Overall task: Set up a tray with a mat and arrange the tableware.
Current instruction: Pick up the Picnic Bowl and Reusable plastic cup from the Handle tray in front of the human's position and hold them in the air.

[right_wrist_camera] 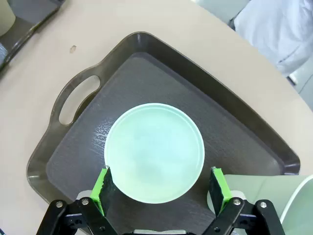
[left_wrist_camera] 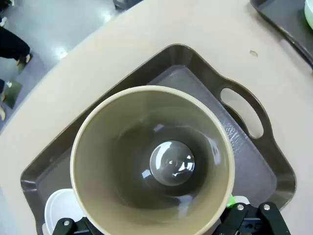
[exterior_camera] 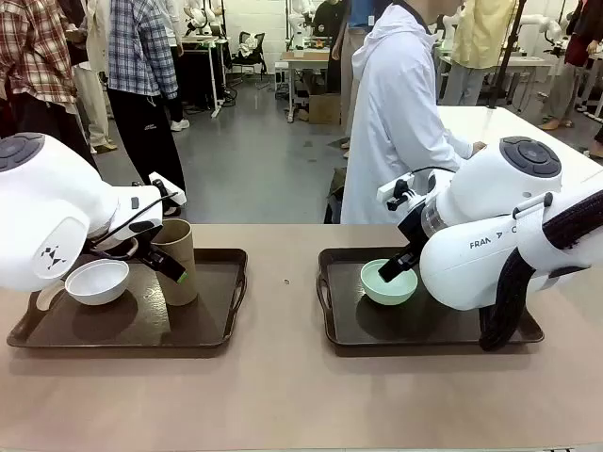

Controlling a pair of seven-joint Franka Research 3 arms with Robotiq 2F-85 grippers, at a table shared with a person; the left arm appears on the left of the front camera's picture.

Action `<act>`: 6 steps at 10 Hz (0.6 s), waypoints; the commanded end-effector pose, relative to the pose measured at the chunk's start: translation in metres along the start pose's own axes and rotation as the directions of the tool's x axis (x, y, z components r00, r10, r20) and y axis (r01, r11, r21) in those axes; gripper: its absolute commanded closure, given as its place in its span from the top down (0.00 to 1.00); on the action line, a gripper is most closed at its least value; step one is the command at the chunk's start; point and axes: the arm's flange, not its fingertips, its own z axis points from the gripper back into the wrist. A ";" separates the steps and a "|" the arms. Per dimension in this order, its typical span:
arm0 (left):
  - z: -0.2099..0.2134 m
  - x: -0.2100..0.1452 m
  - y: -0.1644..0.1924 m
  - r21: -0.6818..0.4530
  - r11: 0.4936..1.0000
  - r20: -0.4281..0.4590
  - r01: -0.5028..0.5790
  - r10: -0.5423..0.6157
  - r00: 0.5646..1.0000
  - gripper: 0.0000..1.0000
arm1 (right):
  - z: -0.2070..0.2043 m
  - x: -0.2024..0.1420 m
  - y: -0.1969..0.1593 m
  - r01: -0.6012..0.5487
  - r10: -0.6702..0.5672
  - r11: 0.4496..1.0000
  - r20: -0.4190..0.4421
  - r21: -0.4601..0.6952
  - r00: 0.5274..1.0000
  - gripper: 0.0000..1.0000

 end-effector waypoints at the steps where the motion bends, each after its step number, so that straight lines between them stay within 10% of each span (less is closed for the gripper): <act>1: 0.000 0.000 0.000 0.000 1.000 0.000 0.000 0.000 1.000 1.00 | 0.000 0.000 0.000 0.000 0.000 1.000 0.000 0.000 1.000 1.00; 6: 0.000 0.000 0.000 0.000 1.000 0.000 0.000 0.000 1.000 1.00 | 0.000 0.000 0.000 0.000 0.000 1.000 0.000 0.000 1.000 1.00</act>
